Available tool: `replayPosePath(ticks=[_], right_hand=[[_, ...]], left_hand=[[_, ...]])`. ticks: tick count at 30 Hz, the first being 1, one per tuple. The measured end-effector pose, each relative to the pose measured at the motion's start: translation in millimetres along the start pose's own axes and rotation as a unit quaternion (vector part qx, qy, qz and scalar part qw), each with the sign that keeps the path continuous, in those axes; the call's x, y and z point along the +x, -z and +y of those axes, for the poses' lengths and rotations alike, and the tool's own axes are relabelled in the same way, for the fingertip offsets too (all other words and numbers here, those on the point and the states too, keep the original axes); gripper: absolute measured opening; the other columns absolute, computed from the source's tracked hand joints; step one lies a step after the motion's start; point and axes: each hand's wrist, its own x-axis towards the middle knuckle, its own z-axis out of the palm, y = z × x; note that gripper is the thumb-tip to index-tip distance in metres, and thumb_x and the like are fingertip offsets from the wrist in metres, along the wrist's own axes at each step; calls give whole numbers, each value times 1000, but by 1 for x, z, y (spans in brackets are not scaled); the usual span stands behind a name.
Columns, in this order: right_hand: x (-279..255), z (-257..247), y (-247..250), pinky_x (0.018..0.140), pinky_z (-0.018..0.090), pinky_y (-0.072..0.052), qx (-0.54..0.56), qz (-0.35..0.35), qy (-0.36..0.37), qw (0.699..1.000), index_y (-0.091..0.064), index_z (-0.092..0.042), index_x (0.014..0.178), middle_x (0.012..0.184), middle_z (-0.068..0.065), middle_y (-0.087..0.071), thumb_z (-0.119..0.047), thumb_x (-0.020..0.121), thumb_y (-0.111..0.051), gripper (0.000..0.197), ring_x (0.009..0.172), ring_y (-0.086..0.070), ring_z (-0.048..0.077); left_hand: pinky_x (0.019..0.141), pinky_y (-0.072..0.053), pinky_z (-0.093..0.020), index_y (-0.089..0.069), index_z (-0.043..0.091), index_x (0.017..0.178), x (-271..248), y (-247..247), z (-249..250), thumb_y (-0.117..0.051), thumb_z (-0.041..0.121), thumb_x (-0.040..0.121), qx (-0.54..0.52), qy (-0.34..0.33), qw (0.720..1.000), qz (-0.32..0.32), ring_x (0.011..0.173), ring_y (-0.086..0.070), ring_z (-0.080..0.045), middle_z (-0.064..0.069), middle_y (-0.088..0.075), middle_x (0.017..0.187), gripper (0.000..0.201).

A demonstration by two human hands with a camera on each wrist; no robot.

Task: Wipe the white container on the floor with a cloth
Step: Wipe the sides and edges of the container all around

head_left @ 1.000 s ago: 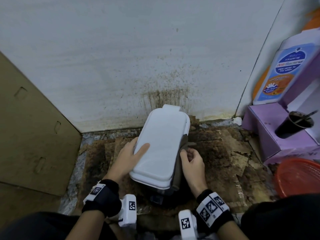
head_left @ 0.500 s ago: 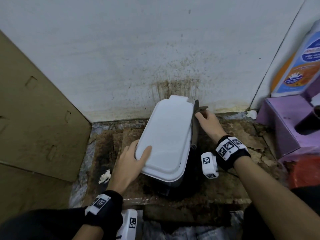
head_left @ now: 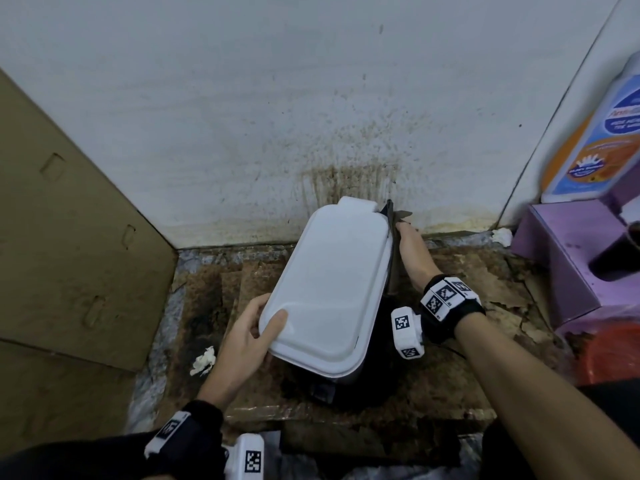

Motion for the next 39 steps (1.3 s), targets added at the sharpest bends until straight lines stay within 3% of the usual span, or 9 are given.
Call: replayPosePath(ticks=[6, 10, 15, 20, 24, 27, 29, 31, 39], right_hand=[[-13, 29, -4, 74, 41, -35, 107, 93, -21, 990, -48, -17, 84, 88, 18, -48, -51, 85, -39, 35, 78, -46, 29], [-51, 46, -9, 82, 40, -40, 192, 252, -34, 948, -63, -22, 97, 108, 2, -63, -38, 96, -39, 29, 100, -55, 24], [-75, 58, -21, 95, 37, -34, 204, 334, -28, 920, -59, -15, 127, 133, 6, -56, -31, 100, -39, 37, 122, -50, 26], [-70, 57, -20, 100, 36, -36, 184, 327, -8, 927, -48, -16, 145, 141, 5, -50, -33, 105, -41, 43, 128, -47, 24], [-55, 51, -8, 111, 42, -40, 200, 304, -27, 931, -35, -23, 156, 156, 2, -44, -39, 104, -39, 55, 139, -44, 22], [-41, 46, 10, 88, 29, -54, 230, 266, -33, 936, -56, -13, 131, 132, 4, -58, -29, 105, -39, 35, 116, -58, 20], [-34, 40, 21, 71, 29, -47, 226, 235, -46, 944, -60, -10, 103, 104, 5, -61, -23, 104, -41, 23, 88, -58, 17], [-26, 36, 32, 71, 32, -41, 203, 195, -45, 958, -59, -12, 88, 90, 7, -59, -24, 101, -43, 23, 82, -55, 19], [-51, 24, 39, 65, 26, -45, 156, 179, -37, 971, -66, -2, 109, 98, 4, -67, -28, 109, -38, 38, 95, -62, 22]], left_hand=[[97, -55, -23, -59, 26, 143, 10, 11, 8, -56, 27, 105, -10, -24, 999, -43, 126, -65, -7, 17, -69, 136, 38], [107, -52, -32, -57, 31, 147, 31, 21, 16, -55, 34, 106, 22, -26, 996, -82, 135, -59, -5, 19, -63, 143, 41], [118, -44, -41, -50, 42, 152, 56, 32, 8, -50, 50, 107, 95, -29, 991, -87, 142, -48, 4, 28, -52, 153, 47], [118, -42, -48, -45, 45, 155, 57, 31, -6, -43, 62, 107, 162, -45, 983, -74, 146, -45, -7, 25, -49, 155, 51], [111, -43, -46, -51, 41, 148, 42, 19, -15, -33, 78, 98, 170, -43, 984, 23, 134, -50, -12, 10, -60, 140, 65], [109, -43, -47, -48, 32, 148, 22, 0, -15, -29, 80, 95, 171, -2, 982, 81, 134, -51, -21, -2, -58, 139, 74], [108, -46, -52, -45, 27, 148, 10, -8, -15, -35, 79, 98, 150, 30, 983, 99, 131, -56, -24, -2, -59, 140, 73], [107, -49, -51, -42, 27, 146, 3, -11, -13, -42, 82, 94, 112, 68, 986, 104, 128, -59, -22, 2, -61, 140, 76], [111, -49, -50, -39, 44, 142, 4, -13, -2, -44, 88, 86, 60, 48, 992, 97, 131, -58, -12, 16, -58, 142, 72]])
